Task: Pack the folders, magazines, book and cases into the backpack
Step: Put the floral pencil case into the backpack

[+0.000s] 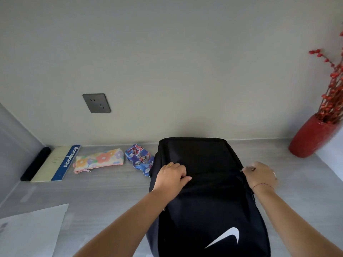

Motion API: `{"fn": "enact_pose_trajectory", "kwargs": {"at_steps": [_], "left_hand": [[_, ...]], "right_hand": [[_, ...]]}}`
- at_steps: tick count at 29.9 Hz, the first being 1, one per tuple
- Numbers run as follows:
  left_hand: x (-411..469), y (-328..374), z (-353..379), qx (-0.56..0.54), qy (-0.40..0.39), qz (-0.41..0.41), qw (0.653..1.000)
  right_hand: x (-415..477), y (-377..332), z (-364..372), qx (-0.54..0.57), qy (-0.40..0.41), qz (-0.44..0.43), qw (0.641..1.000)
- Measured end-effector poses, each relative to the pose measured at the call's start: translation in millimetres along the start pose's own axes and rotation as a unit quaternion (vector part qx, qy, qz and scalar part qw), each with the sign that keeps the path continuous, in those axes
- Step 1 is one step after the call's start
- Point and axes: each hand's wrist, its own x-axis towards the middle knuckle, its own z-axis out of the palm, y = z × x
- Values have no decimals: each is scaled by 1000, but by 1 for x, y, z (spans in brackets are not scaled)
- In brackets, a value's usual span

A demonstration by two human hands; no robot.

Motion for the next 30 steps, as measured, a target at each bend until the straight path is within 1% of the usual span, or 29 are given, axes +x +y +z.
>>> {"fn": "enact_pose_trajectory", "kwargs": {"at_steps": [1, 2, 4, 5, 6, 7, 8, 9, 10, 12, 13, 16, 18, 20, 22, 23, 25, 28, 30], "left_hand": [[-4, -7, -2, -35, 26, -9, 999], [-8, -17, -3, -67, 52, -27, 996], [-17, -41, -8, -122, 95, -91, 984], [-22, -56, -10, -144, 105, -131, 975], [-26, -72, -12, -161, 110, -171, 966], [-30, -86, -14, -178, 113, -204, 956], [-34, -105, -15, -195, 123, -243, 942], [-38, -123, -17, -211, 136, -284, 925], [-43, -144, -20, -219, 146, -327, 908], [-51, -179, -26, -210, 151, -386, 886], [-55, -199, -30, -204, 150, -405, 879], [-62, -264, -42, -214, 163, -468, 842], [-60, -298, -48, -233, 177, -502, 813], [-54, -325, -53, -260, 184, -525, 789], [-48, -351, -53, -297, 191, -542, 762], [-45, -360, -51, -321, 199, -539, 753], [-40, -370, -49, -362, 203, -524, 744], [-33, -381, -43, -384, 189, -538, 726], [-32, -388, -38, -368, 192, -553, 723]], "right_hand": [[-5, -10, 5, -18, 18, -16, 1000], [-11, -24, 10, -18, 35, -52, 998], [-29, -58, 22, 23, 71, -180, 981], [-42, -78, 28, 48, 79, -249, 964], [-56, -98, 37, 66, 71, -312, 945], [-70, -115, 43, 83, 46, -359, 928], [-84, -136, 56, 106, 3, -398, 911], [-97, -154, 70, 129, -56, -413, 900], [-109, -172, 87, 149, -126, -409, 891], [-125, -200, 119, 184, -256, -353, 881], [-131, -215, 138, 183, -303, -323, 878], [-142, -261, 193, 164, -398, -243, 870], [-138, -284, 217, 218, -437, -129, 863], [-131, -297, 238, 313, -471, 2, 825], [-124, -307, 263, 396, -479, 93, 778], [-121, -311, 272, 412, -476, 116, 768], [-120, -318, 281, 408, -474, 130, 769], [-120, -329, 297, 376, -481, 127, 782], [-120, -334, 305, 347, -483, 117, 796]]}}
